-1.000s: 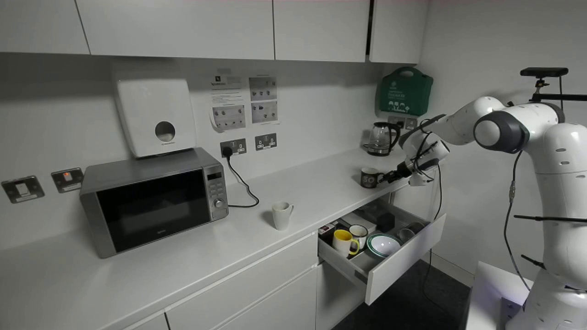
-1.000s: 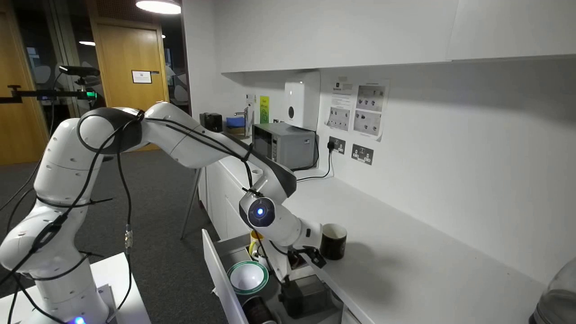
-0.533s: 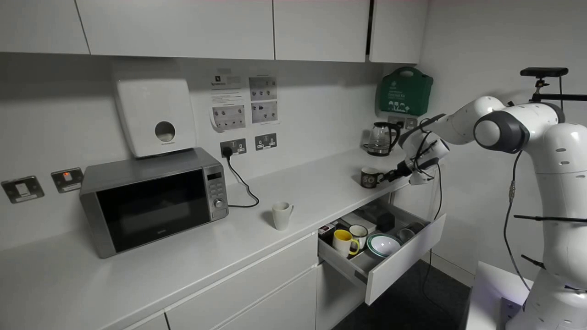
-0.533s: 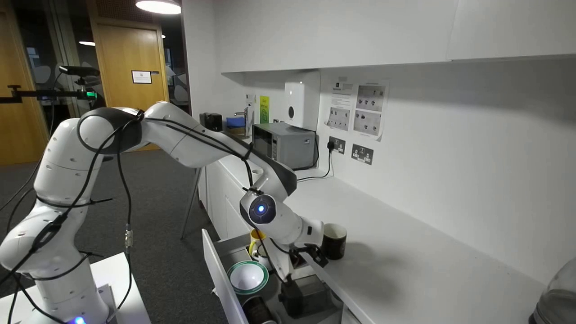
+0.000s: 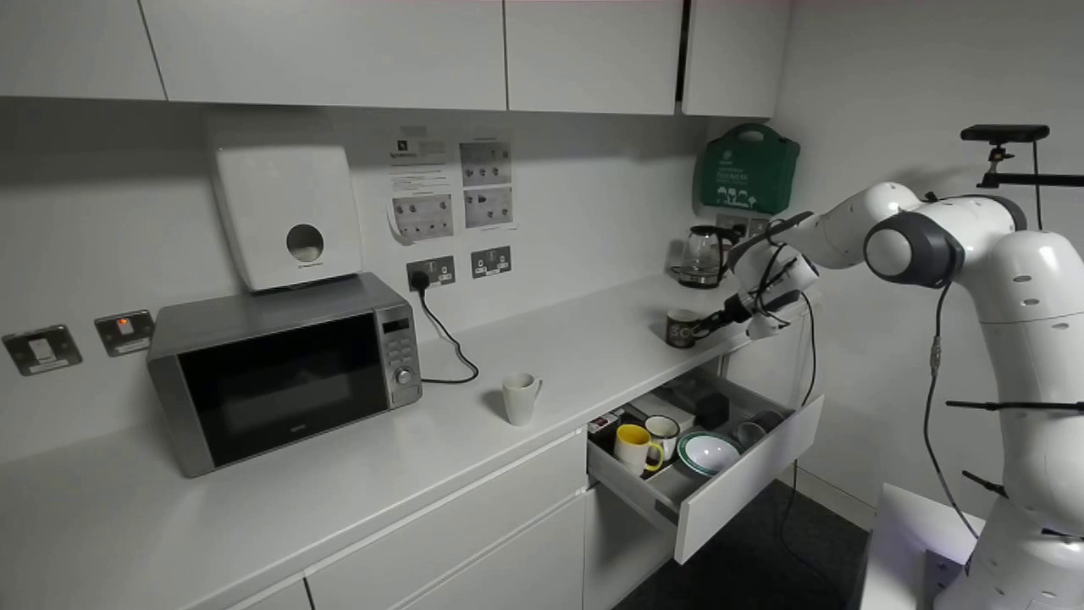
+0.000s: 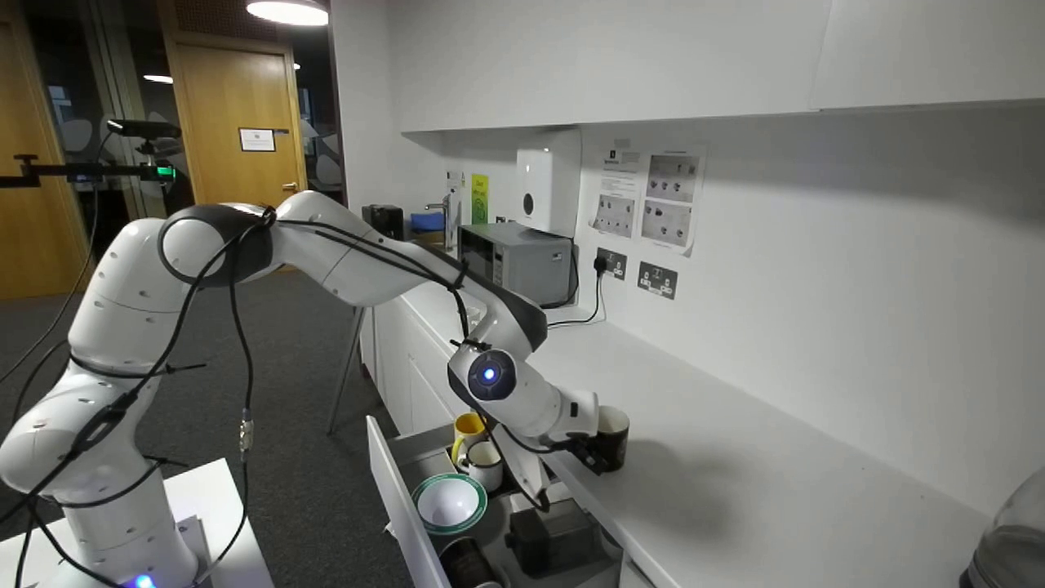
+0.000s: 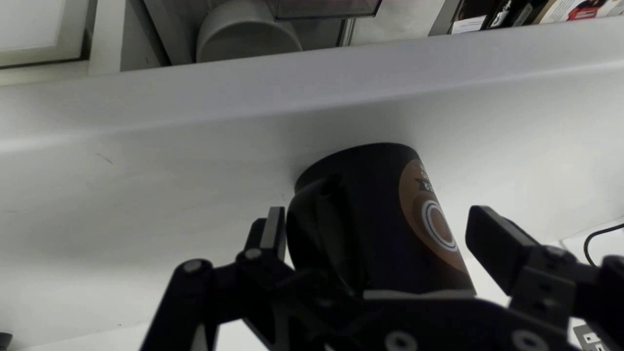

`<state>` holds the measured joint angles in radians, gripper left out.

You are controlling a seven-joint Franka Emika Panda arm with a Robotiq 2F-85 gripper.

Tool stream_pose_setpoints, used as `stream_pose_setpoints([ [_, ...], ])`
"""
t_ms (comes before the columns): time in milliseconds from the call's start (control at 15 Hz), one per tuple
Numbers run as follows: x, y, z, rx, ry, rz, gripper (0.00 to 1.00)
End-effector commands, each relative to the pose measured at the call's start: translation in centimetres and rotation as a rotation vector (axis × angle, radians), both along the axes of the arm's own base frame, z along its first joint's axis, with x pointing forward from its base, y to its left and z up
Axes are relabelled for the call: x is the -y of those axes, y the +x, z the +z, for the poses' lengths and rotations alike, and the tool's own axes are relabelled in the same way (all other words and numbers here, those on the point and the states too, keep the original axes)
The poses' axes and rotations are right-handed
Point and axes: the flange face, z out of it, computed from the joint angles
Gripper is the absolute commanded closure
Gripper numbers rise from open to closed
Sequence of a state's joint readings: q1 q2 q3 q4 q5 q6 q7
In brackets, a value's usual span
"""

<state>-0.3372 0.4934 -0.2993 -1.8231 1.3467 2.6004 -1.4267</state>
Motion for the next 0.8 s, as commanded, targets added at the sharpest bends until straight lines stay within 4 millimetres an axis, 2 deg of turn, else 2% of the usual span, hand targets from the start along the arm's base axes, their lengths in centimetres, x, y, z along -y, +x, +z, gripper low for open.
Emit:
stream_pose_setpoints([
  [0, 0.9, 1.6, -0.5, 0.019, -0.037, 0.040, 0.00],
  [133, 1.3, 2.0, -0.8, 0.015, -0.033, 0.038, 0.00],
  [200, 1.4, 2.2, -1.0, 0.012, -0.026, 0.038, 0.10],
  [267, 1.4, 2.3, -1.2, 0.008, -0.024, 0.037, 0.26],
  [733, 2.0, 2.1, -1.2, -0.009, -0.039, 0.037, 0.79],
])
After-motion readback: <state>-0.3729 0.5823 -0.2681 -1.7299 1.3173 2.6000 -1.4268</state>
